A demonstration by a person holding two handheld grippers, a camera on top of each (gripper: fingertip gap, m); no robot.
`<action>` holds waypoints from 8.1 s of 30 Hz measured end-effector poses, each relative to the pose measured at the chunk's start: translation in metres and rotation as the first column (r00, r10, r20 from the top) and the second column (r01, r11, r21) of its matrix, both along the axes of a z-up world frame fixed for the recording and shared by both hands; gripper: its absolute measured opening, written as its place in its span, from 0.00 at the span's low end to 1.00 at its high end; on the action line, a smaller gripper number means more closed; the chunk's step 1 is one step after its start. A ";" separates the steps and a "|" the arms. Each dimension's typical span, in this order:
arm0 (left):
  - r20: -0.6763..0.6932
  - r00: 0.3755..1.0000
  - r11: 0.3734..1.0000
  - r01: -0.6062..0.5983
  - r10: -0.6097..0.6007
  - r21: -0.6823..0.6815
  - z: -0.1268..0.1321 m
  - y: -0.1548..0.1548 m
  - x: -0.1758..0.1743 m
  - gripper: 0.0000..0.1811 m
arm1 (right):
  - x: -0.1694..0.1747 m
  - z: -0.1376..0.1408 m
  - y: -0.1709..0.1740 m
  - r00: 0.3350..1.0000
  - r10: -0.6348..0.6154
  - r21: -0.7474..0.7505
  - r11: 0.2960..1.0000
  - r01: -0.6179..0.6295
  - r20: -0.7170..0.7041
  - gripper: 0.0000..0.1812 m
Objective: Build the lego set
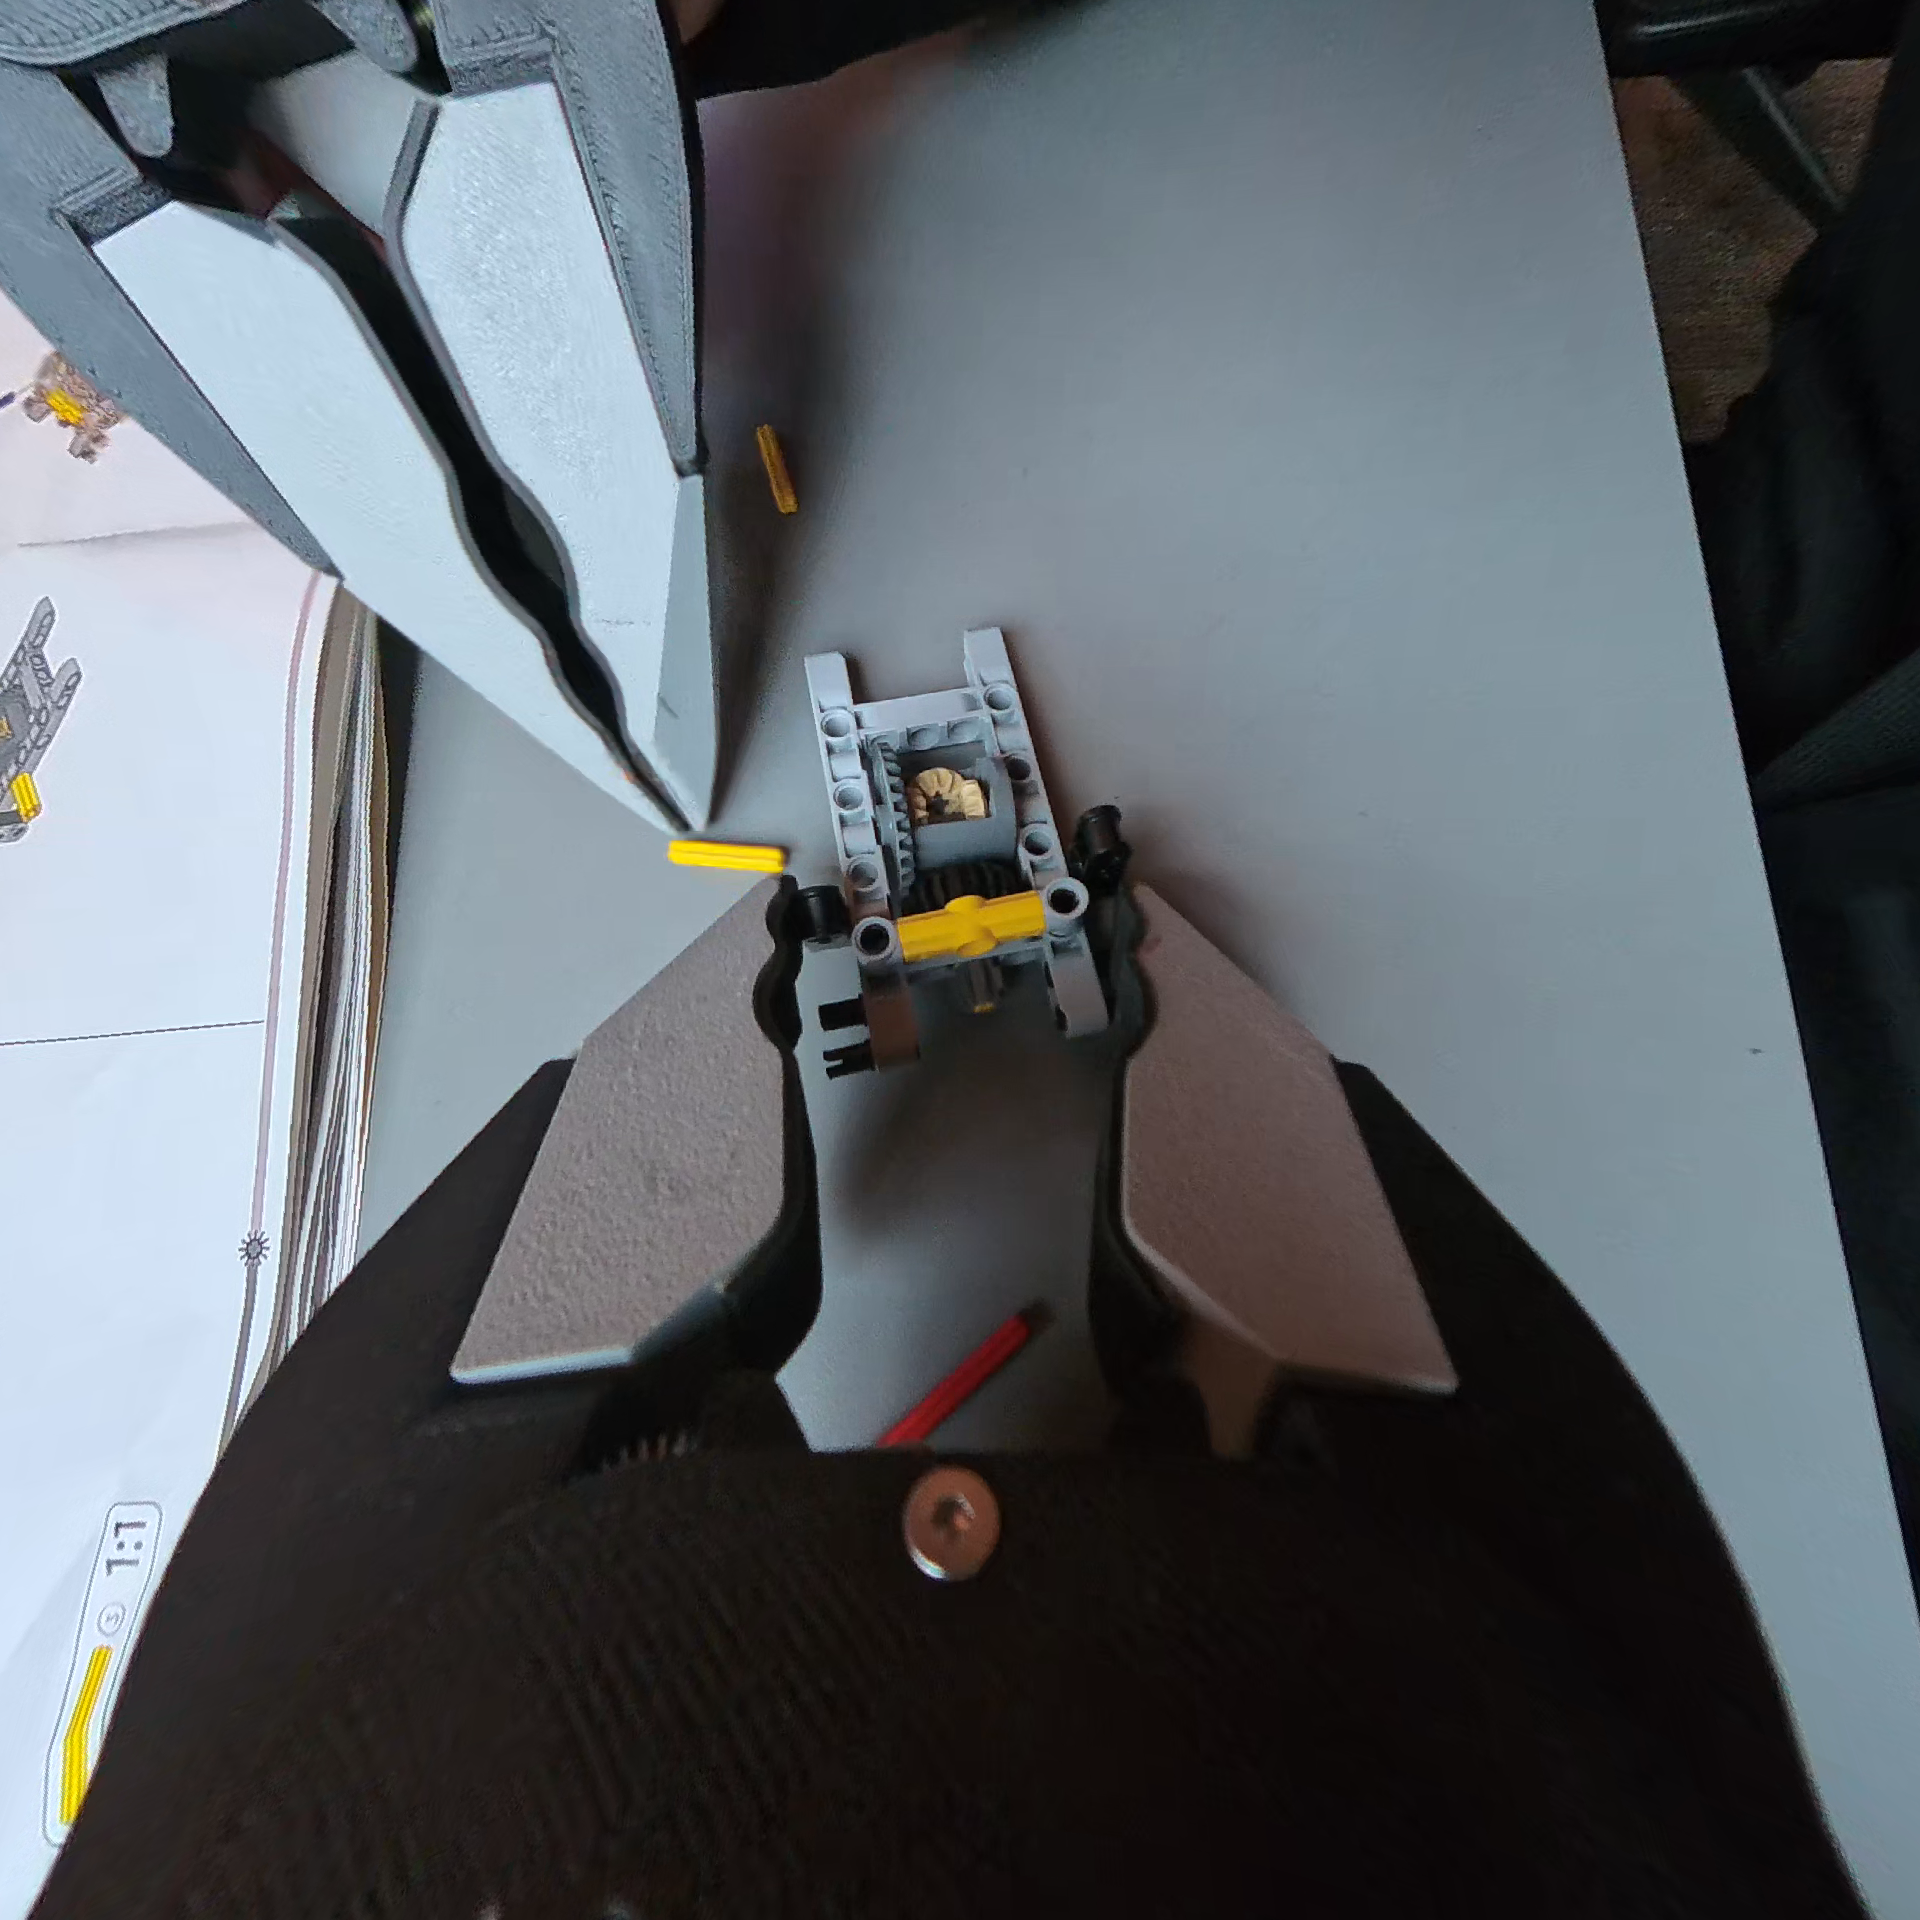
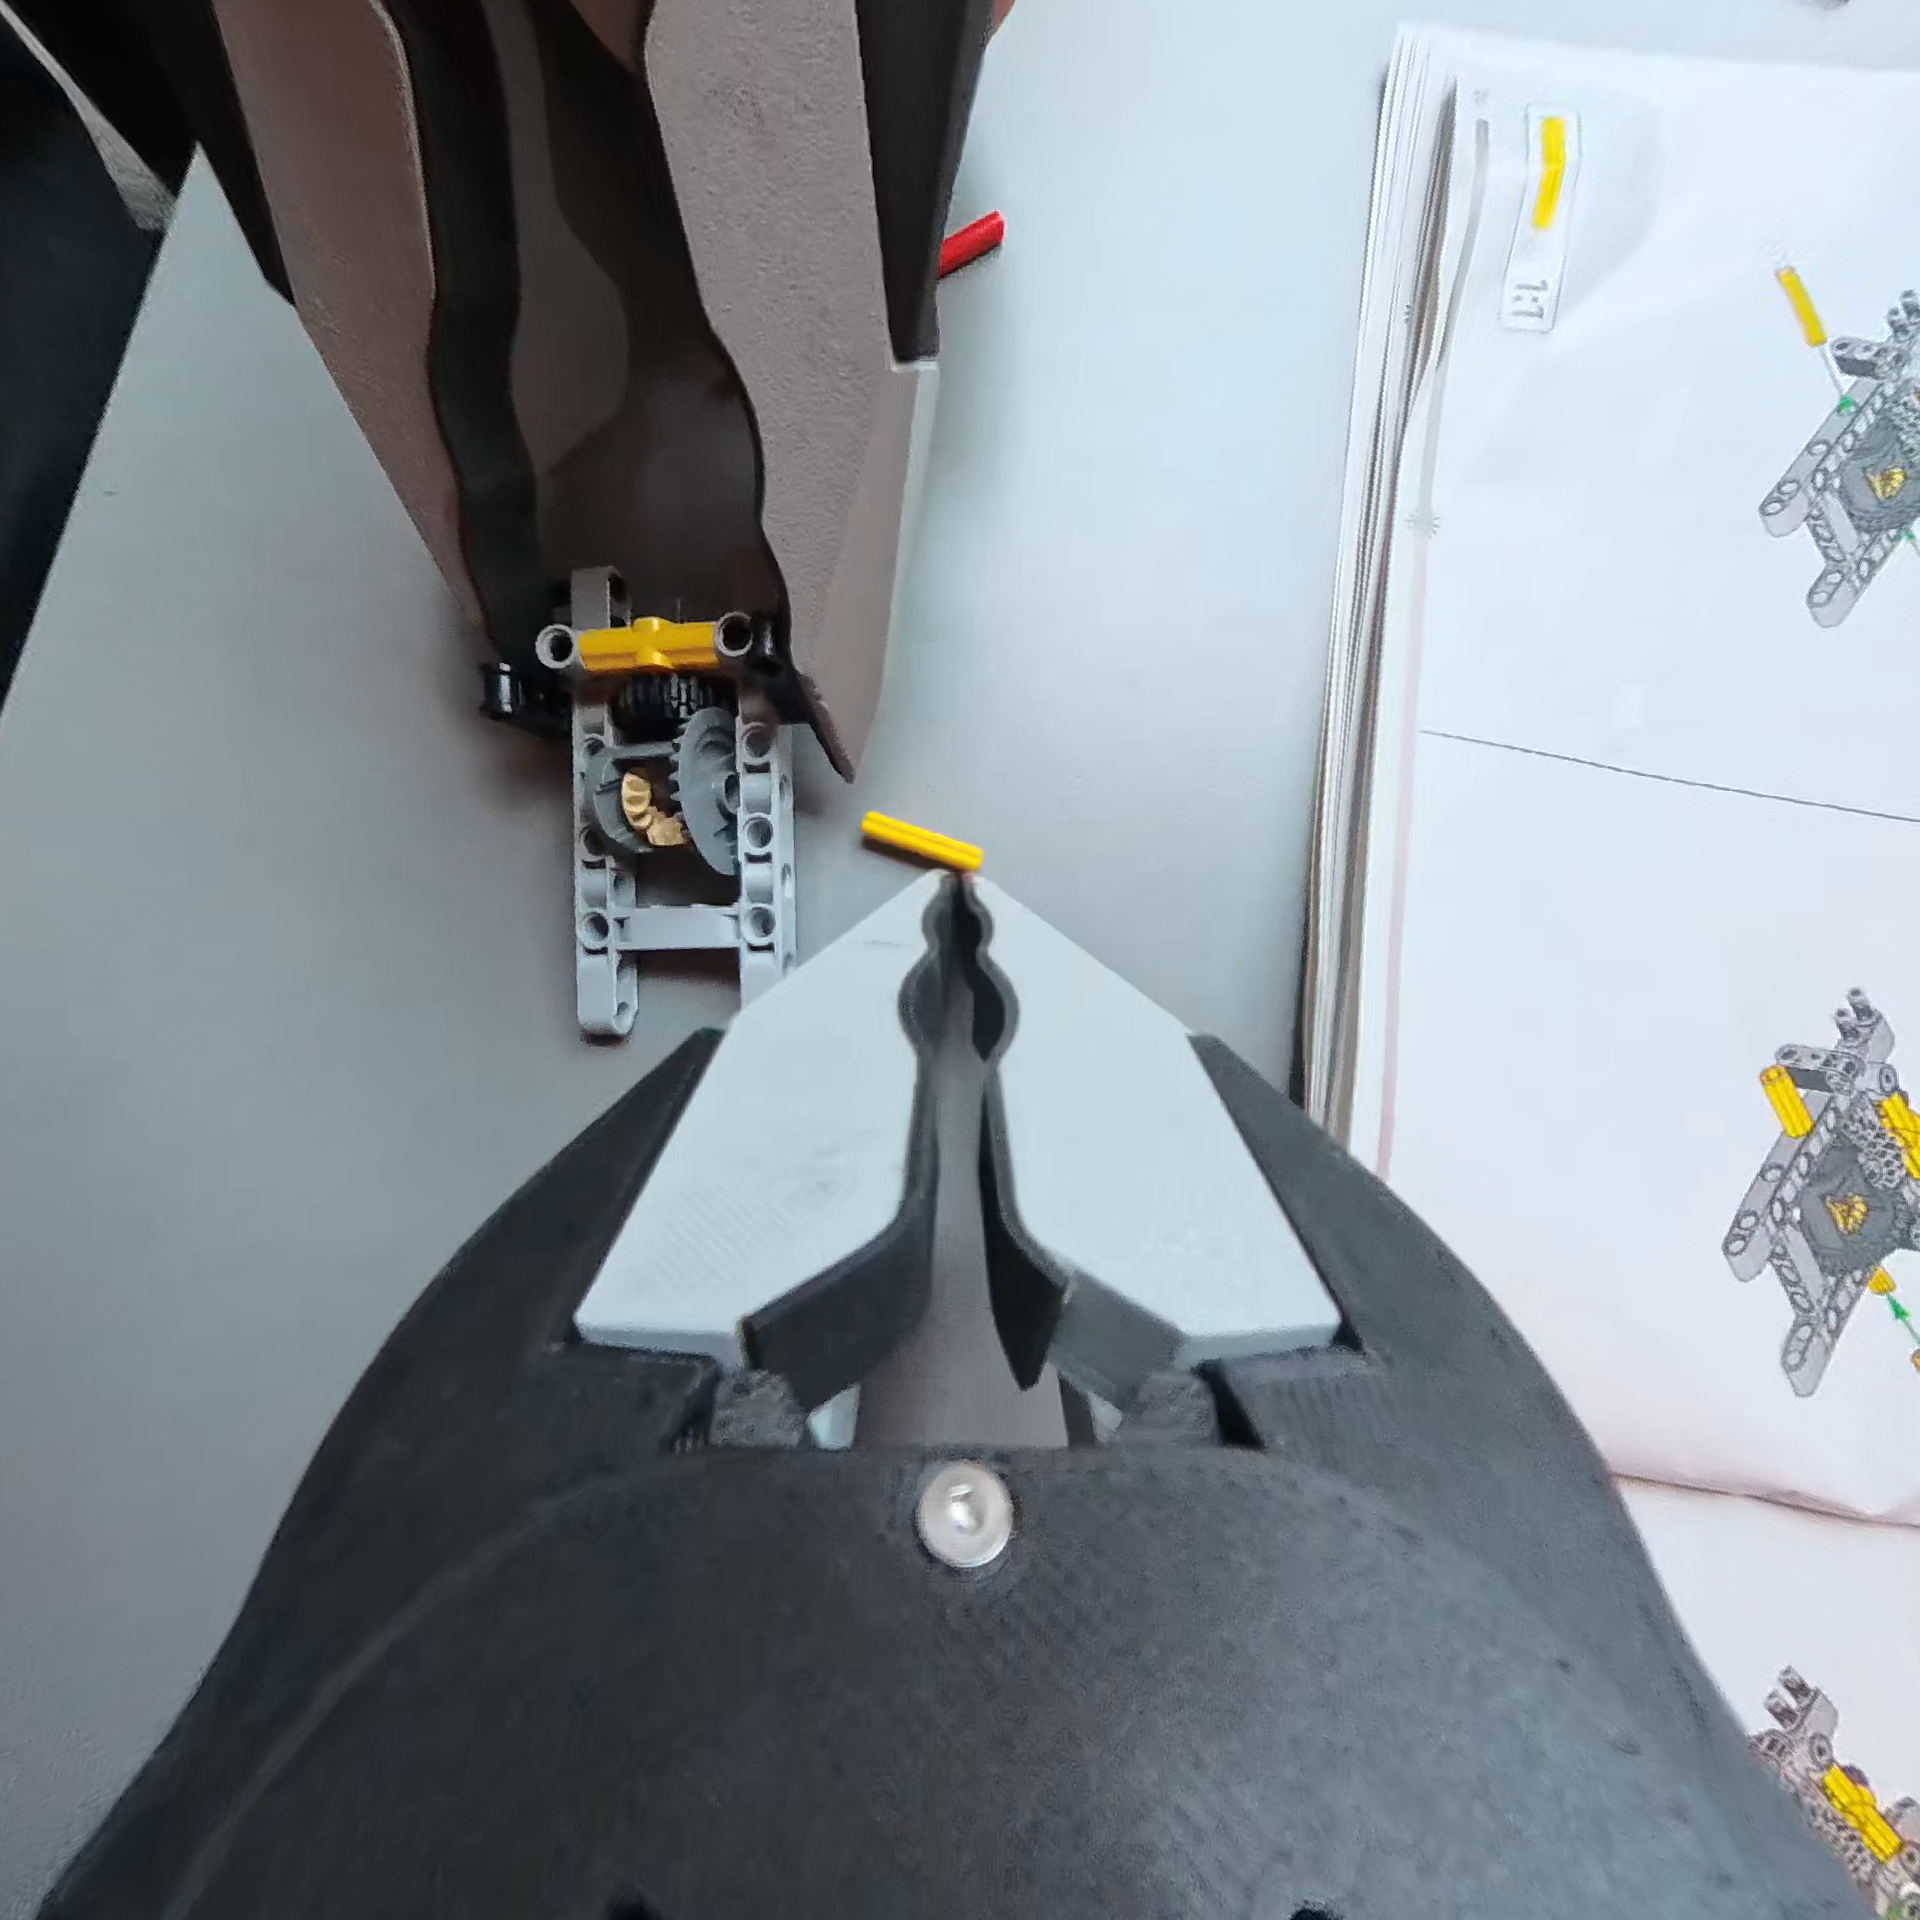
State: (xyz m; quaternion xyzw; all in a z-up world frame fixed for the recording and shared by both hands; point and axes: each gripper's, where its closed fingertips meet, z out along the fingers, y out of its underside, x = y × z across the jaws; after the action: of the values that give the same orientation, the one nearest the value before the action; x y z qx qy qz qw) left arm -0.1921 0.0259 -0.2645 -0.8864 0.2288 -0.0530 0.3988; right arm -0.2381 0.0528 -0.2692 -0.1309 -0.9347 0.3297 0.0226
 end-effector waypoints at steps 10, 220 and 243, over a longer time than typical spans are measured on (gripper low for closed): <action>0.037 0.999 1.000 -0.011 0.010 0.022 0.006 -0.007 -0.002 0.37 | -0.001 0.003 0.010 1.000 -0.018 -0.013 1.000 0.018 0.002 0.00; -0.013 0.992 0.992 -0.126 0.126 -0.006 0.017 -0.033 0.006 0.16 | 0.078 0.016 -0.004 0.920 -0.369 -0.290 0.873 0.393 0.135 0.00; -0.024 0.985 0.985 -0.170 0.169 -0.038 0.019 -0.032 0.006 0.14 | 0.071 0.021 -0.016 0.930 -0.353 -0.311 0.877 0.367 0.101 0.00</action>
State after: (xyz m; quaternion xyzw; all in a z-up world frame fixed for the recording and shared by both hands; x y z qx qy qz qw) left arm -0.1864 -0.0056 -0.2458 -0.9110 0.1555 -0.0143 0.3816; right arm -0.1666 0.0369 -0.2484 -0.3109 -0.8272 0.4661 0.0424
